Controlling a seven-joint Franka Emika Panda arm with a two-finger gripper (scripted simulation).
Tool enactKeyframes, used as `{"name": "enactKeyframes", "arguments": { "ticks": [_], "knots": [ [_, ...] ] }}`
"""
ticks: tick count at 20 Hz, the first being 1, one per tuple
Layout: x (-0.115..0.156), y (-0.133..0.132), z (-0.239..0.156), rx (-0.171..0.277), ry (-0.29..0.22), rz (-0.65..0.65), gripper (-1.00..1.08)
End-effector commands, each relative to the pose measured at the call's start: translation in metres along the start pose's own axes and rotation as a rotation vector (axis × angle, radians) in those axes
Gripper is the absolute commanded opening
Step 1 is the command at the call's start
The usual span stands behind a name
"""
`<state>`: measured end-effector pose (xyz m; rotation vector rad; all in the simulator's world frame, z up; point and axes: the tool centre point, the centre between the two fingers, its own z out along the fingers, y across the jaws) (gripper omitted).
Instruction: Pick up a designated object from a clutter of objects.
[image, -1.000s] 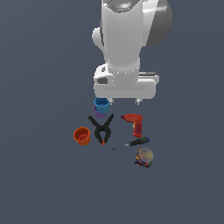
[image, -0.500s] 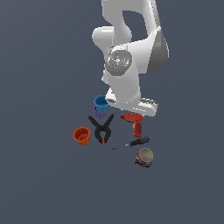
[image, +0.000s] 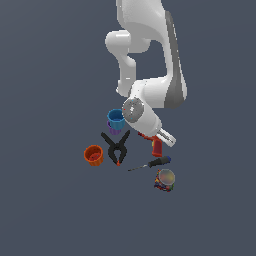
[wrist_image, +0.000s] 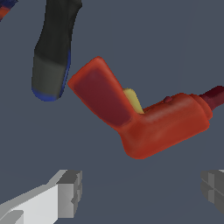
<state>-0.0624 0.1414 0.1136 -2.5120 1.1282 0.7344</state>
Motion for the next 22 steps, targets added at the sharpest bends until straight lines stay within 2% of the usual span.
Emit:
{"name": "enactKeyframes", "arguments": {
  "ticks": [1,5,10,17,22],
  "knots": [
    [-0.002,0.002,0.019,0.007,-0.043,0.083,1.08],
    [-0.004,0.005,0.04,0.01,-0.09,0.177,1.08],
    [-0.005,0.007,0.054,0.01,-0.122,0.242,1.08],
    [-0.006,0.007,0.059,0.01,-0.125,0.247,1.08],
    [-0.008,0.008,0.077,0.009,-0.126,0.252,1.08]
  ]
}}
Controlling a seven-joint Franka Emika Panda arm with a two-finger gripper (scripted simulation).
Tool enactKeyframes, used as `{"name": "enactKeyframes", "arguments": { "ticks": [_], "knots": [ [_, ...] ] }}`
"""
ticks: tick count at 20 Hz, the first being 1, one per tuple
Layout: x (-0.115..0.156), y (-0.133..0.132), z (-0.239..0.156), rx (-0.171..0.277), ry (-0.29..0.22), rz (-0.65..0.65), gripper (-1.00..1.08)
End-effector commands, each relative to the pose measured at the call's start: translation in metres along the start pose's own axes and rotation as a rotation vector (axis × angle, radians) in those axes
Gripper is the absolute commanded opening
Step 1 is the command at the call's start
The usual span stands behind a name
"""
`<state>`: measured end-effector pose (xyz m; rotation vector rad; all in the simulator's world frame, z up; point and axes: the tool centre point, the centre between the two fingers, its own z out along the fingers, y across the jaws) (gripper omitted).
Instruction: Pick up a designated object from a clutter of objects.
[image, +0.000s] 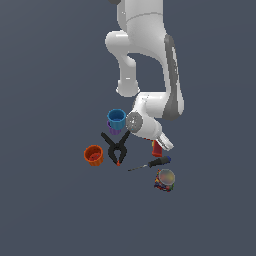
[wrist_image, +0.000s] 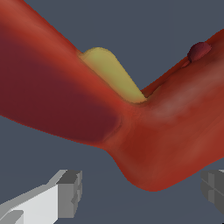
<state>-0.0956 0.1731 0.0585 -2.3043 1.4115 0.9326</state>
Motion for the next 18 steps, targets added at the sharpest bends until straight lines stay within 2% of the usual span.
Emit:
{"name": "enactKeyframes", "arguments": {
  "ticks": [1,5,6,18],
  "knots": [
    [-0.0001,0.0006,0.0096,-0.001,-0.001,0.003,1.08],
    [-0.0003,0.0011,0.0154,-0.001,-0.001,0.004,1.08],
    [-0.0003,0.0011,0.0154,-0.001,-0.001,0.004,-1.0],
    [-0.0024,0.0018,0.0148,-0.003,-0.002,0.002,-1.0]
  ]
}}
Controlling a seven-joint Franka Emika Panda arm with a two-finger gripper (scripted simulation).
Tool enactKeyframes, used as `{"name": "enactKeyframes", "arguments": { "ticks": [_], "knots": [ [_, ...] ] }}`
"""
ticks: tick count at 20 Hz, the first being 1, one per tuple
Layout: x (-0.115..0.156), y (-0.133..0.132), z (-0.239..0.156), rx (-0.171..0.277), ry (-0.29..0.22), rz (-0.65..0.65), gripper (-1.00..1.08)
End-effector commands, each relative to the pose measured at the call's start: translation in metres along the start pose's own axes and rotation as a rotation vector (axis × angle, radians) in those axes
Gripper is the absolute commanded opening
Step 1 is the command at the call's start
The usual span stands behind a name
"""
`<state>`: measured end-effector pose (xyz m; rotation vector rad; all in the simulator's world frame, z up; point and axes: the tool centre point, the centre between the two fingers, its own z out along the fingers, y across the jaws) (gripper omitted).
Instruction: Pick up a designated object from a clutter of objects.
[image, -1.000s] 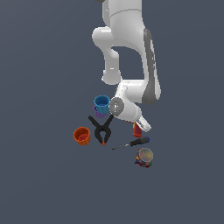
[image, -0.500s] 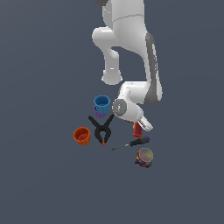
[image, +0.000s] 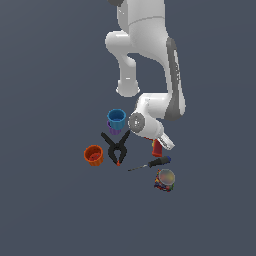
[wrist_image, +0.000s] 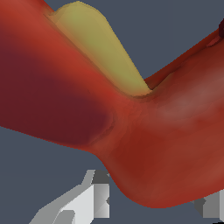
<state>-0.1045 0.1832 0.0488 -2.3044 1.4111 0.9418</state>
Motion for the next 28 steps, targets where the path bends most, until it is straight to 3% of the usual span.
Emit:
{"name": "enactKeyframes", "arguments": {
  "ticks": [1,13,28],
  "knots": [
    [0.0,0.0,-0.002,0.002,0.002,0.001,-1.0],
    [-0.021,0.022,-0.043,0.003,0.002,0.002,-1.0],
    [-0.085,0.084,-0.164,0.003,0.004,0.005,-1.0]
  ]
}}
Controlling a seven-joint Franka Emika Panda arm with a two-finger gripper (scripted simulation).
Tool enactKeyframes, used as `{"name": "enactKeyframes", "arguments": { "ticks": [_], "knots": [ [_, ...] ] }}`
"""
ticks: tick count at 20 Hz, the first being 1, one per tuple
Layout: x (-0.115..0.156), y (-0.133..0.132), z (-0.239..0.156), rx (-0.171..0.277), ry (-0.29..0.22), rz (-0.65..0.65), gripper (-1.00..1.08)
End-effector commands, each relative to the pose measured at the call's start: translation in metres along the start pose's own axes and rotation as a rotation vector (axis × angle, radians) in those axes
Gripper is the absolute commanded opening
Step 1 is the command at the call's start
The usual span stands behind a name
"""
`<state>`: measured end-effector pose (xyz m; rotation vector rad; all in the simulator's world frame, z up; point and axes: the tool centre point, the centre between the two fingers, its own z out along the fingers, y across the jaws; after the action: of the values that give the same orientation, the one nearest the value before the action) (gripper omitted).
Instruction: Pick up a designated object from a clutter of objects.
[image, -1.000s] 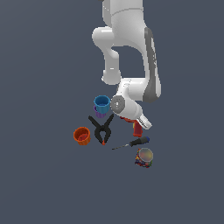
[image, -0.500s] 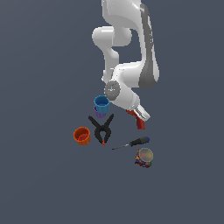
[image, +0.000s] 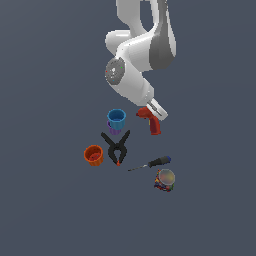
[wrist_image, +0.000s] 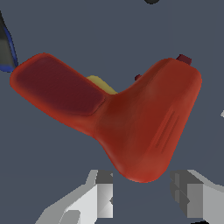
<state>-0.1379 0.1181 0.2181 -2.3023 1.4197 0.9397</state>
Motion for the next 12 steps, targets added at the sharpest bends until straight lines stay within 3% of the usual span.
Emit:
{"name": "enactKeyframes", "arguments": {
  "ticks": [1,12],
  "knots": [
    [-0.013,0.012,-0.024,0.001,0.002,-0.001,-1.0],
    [-0.06,0.055,-0.116,0.002,0.003,-0.001,-1.0]
  ]
}}
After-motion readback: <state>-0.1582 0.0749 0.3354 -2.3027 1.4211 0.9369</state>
